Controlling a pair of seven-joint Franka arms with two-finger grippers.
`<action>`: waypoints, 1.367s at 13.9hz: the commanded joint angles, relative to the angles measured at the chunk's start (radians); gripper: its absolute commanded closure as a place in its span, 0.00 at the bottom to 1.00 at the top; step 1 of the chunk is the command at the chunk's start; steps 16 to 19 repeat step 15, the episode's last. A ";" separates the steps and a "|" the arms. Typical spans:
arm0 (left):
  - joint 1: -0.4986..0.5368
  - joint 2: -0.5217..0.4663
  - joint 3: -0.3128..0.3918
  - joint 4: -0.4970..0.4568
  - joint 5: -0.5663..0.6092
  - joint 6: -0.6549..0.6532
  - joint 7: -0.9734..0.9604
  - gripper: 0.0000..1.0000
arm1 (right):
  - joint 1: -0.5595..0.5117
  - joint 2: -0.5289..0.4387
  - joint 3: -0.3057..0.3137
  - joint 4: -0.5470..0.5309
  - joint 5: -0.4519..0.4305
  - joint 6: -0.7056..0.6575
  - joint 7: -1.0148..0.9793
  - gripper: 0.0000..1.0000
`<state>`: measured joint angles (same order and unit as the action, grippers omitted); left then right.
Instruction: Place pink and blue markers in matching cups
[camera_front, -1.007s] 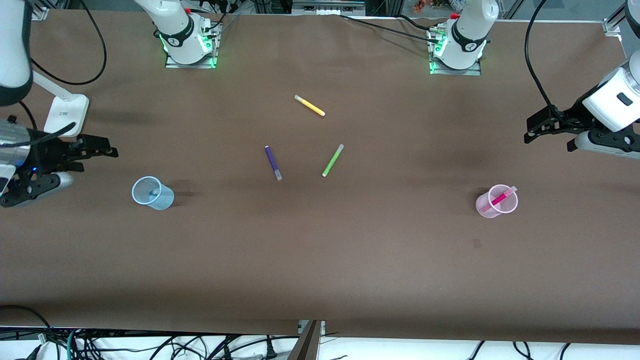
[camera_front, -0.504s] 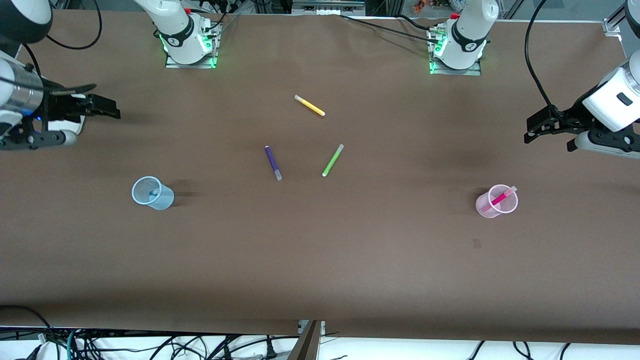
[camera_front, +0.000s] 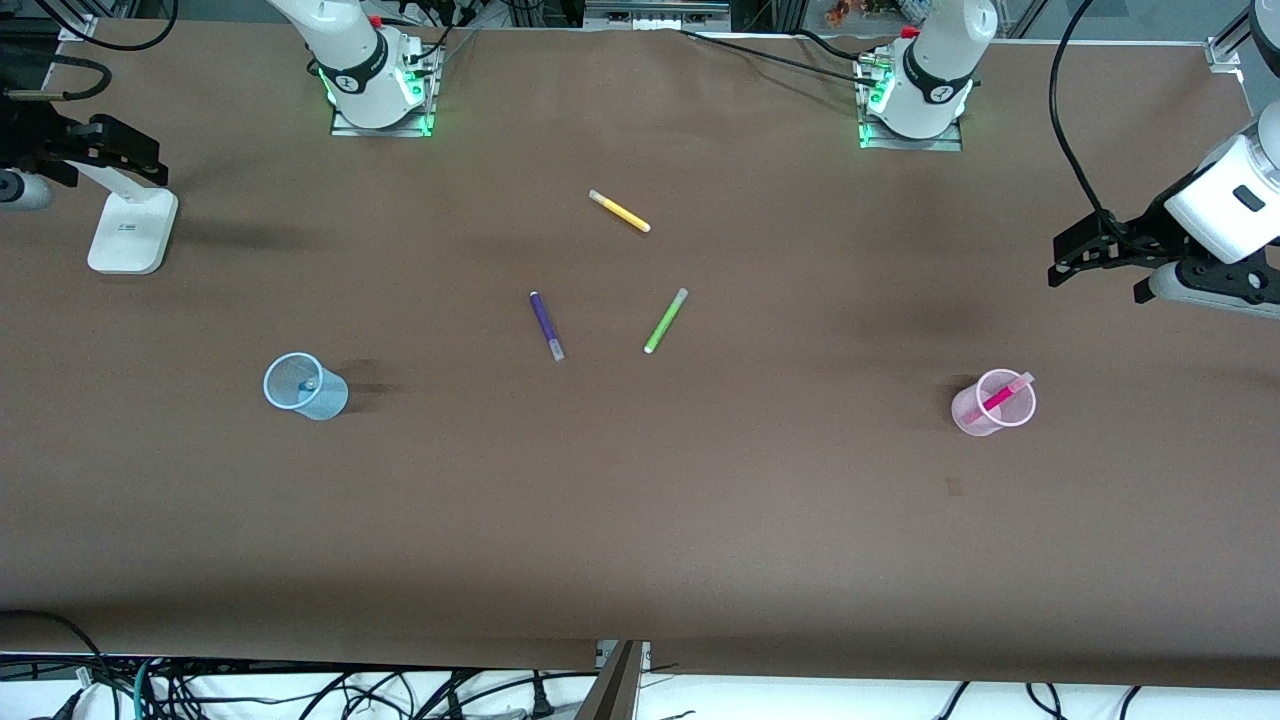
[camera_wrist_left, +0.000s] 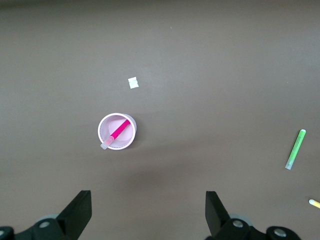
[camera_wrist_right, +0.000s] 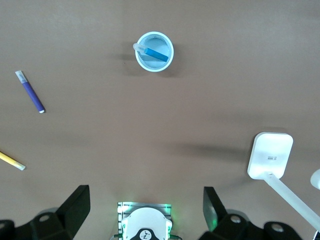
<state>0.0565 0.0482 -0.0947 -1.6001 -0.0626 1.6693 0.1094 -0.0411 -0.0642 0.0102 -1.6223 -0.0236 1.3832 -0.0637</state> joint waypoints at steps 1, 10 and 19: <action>0.005 -0.027 -0.005 -0.029 0.015 0.013 0.024 0.00 | 0.012 -0.011 -0.003 -0.018 0.001 -0.023 0.030 0.00; 0.005 -0.027 -0.005 -0.029 0.013 0.013 0.024 0.00 | 0.012 0.047 -0.006 0.053 0.001 -0.032 0.030 0.00; 0.005 -0.027 -0.005 -0.029 0.013 0.013 0.024 0.00 | 0.012 0.047 -0.006 0.053 0.001 -0.032 0.028 0.00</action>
